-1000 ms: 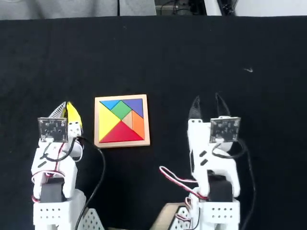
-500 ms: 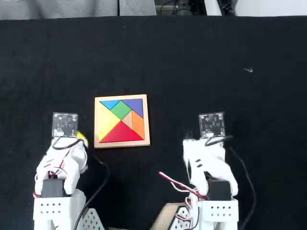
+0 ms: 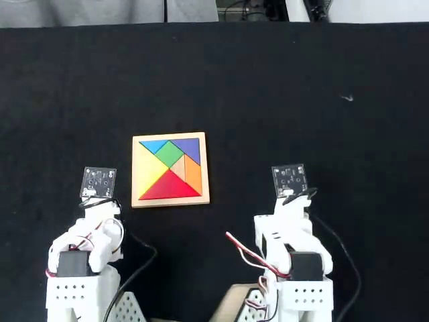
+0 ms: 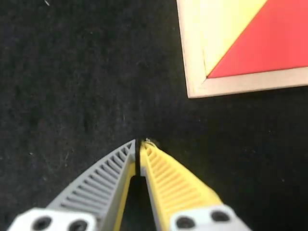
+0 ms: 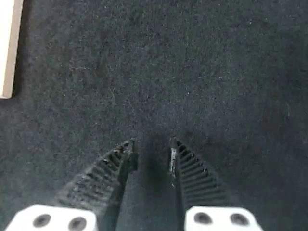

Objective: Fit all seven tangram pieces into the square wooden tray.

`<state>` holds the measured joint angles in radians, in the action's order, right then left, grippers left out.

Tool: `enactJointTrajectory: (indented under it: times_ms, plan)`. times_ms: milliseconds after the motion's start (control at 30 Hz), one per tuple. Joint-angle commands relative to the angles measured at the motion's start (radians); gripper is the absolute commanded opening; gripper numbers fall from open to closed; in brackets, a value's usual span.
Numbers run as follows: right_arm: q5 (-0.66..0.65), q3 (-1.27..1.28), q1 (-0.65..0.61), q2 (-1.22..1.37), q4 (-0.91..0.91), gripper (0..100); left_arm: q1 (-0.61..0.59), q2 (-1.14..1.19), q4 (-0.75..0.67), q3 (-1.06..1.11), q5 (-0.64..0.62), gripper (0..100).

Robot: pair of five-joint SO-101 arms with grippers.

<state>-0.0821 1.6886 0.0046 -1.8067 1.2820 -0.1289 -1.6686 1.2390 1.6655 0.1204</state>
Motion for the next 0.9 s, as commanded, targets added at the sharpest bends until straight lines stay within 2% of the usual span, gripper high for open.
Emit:
enactJointTrajectory:
  times_ms: [0,100,200,533,667,733,867]
  plan:
    - [0.095,-0.002,-0.008,-0.051,0.008,12.1,0.004,0.006,-0.031,0.001,0.006,3]
    - [0.210,-0.002,-0.008,-0.051,0.005,12.1,-0.004,0.006,-0.051,0.018,0.009,3]
    - [0.272,-0.002,-0.008,-0.051,0.006,12.3,-0.007,0.006,-0.049,0.018,0.012,3]
    - [0.278,-0.002,-0.006,-0.051,0.006,12.2,-0.007,-0.008,-0.043,0.027,0.009,3]
    - [0.276,-0.002,-0.006,-0.094,0.025,12.2,-0.008,-0.183,-0.014,0.035,0.009,3]
    - [0.276,-0.002,-0.008,-0.093,0.028,12.2,-0.008,-0.160,0.038,0.035,0.008,3]
    - [0.276,-0.002,-0.008,-0.090,0.028,12.2,-0.054,-0.158,0.031,0.035,0.008,3]
